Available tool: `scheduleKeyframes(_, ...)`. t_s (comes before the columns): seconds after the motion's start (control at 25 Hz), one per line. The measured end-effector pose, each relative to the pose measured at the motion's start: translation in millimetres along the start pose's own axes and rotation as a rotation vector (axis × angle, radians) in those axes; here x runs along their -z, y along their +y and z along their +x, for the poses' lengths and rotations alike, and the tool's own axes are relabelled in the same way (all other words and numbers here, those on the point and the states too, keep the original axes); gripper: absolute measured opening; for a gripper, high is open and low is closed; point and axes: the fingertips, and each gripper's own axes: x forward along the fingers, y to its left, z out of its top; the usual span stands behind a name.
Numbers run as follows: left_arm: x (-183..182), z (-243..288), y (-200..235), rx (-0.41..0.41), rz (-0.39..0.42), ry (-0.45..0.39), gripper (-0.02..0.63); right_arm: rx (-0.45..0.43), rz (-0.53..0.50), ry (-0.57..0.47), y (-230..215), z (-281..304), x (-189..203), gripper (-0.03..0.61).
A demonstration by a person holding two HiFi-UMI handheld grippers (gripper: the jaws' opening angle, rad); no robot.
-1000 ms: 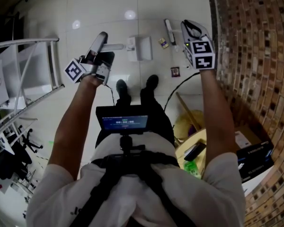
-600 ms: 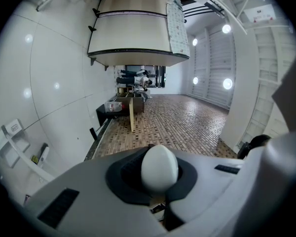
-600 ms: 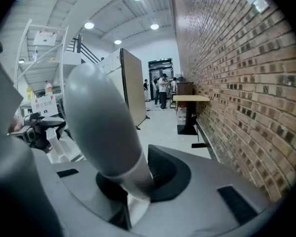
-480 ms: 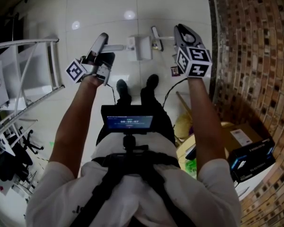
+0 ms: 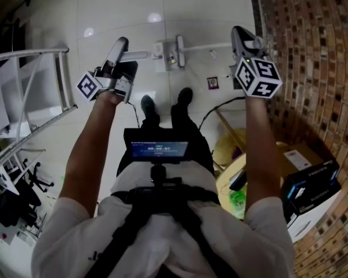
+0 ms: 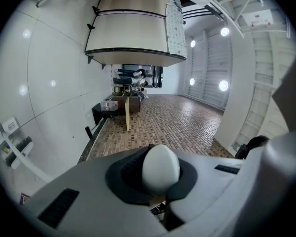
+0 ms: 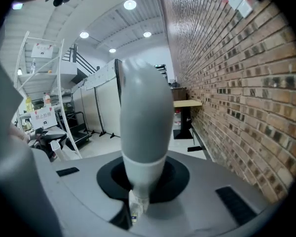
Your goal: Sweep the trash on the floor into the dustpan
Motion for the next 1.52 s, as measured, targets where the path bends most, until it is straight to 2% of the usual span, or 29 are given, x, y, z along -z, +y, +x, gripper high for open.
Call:
scheduleKeyframes(0.44,49,40,-6,0.009,-0.015,0.037,0.001,0.146,-0.165,0.021,-114,-34,-25,0.018)
scheduleKeyframes(0.6,72,62,-6,0.009,0.003,0.073,0.001,0.194,-0.235,0.013,-153,-42,-42,0.017)
scheduleKeyframes(0.76,93,76,2,-0.023,0.013,0.109,0.001,0.221,-0.315,0.014,-176,-48,-53,0.018)
scheduleKeyframes(0.88,103,78,9,-0.046,0.010,0.117,0.001,0.210,-0.335,0.055,-179,-39,-34,0.018)
scheduleKeyframes(1.0,109,75,10,-0.059,0.016,0.121,0.001,0.224,-0.267,0.164,-180,-25,30,0.026)
scheduleKeyframes(1.12,114,68,12,-0.079,0.015,0.132,0.001,0.313,-0.087,0.148,-189,-33,77,0.032)
scheduleKeyframes(1.2,114,63,14,-0.089,0.014,0.135,0.001,0.347,0.019,0.107,-186,-38,86,0.032)
scheduleKeyframes(1.28,113,56,17,-0.098,0.010,0.131,0.001,0.368,0.072,0.078,-175,-40,90,0.034)
scheduleKeyframes(1.36,113,50,19,-0.100,0.003,0.131,0.001,0.362,0.078,0.063,-158,-37,87,0.038)
scheduleKeyframes(1.52,114,48,21,-0.093,-0.002,0.145,0.001,0.276,0.071,0.053,-112,-22,78,0.044)
